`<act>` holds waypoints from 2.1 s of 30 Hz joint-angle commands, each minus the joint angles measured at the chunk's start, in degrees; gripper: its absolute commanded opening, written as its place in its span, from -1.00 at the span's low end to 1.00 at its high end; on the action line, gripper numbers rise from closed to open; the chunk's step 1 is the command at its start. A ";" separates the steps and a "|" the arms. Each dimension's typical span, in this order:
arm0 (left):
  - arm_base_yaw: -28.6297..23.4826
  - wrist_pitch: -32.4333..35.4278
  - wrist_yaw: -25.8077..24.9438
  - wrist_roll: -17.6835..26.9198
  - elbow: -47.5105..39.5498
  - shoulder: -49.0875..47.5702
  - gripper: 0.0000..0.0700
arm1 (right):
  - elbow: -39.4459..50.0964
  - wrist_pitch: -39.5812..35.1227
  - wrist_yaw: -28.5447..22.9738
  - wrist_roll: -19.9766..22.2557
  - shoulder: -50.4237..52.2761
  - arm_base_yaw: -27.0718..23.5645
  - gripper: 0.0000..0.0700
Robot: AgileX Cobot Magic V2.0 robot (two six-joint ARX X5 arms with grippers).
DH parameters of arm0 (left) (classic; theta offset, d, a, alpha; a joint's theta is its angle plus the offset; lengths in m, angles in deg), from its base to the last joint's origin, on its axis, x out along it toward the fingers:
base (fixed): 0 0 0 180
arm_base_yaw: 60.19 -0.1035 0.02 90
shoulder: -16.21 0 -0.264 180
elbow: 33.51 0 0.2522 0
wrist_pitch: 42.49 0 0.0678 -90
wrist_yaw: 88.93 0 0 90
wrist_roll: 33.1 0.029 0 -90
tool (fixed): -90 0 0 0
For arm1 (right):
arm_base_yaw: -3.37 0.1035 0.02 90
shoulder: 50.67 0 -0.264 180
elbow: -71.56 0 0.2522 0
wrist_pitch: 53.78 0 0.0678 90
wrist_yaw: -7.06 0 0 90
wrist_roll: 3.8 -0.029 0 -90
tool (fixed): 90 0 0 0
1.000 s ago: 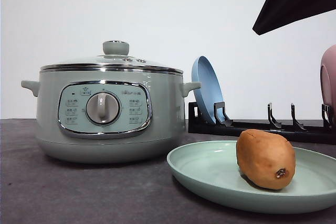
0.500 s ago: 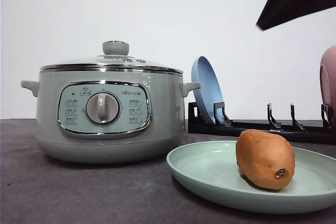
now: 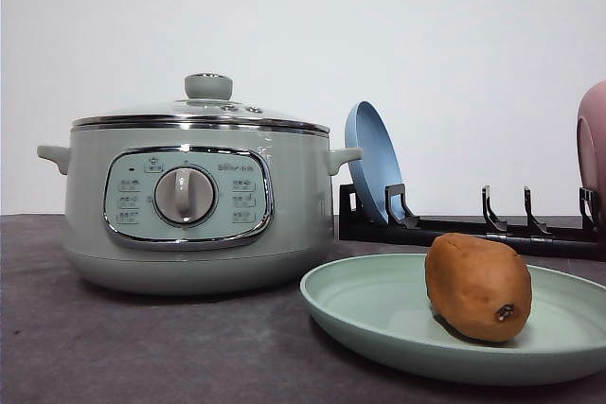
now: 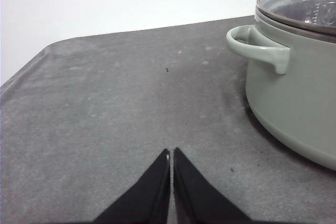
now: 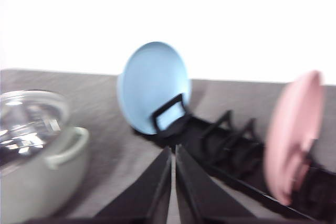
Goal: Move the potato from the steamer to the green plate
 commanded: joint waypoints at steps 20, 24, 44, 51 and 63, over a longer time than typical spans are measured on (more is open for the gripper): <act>-0.11 -0.28 0.04 0.07 -1.16 -0.13 -1.00 | 28.67 -13.54 -4.94 0.93 23.56 -1.94 -1.00; -0.11 -0.28 0.04 0.07 -1.16 -0.13 -1.00 | 30.31 -11.37 -4.99 0.97 25.38 -1.61 -1.00; -0.11 -0.27 0.04 0.07 -1.16 -0.12 -1.00 | 30.27 -1.60 -5.98 0.72 25.68 -1.08 -1.00; -0.11 -0.28 0.04 0.07 -1.16 -0.13 -1.00 | 30.26 -1.58 -5.99 0.72 25.68 -1.09 -1.00; -0.11 -0.28 0.04 0.07 -1.16 -0.12 -1.00 | 30.26 -1.58 -5.99 0.71 25.68 -1.09 -1.00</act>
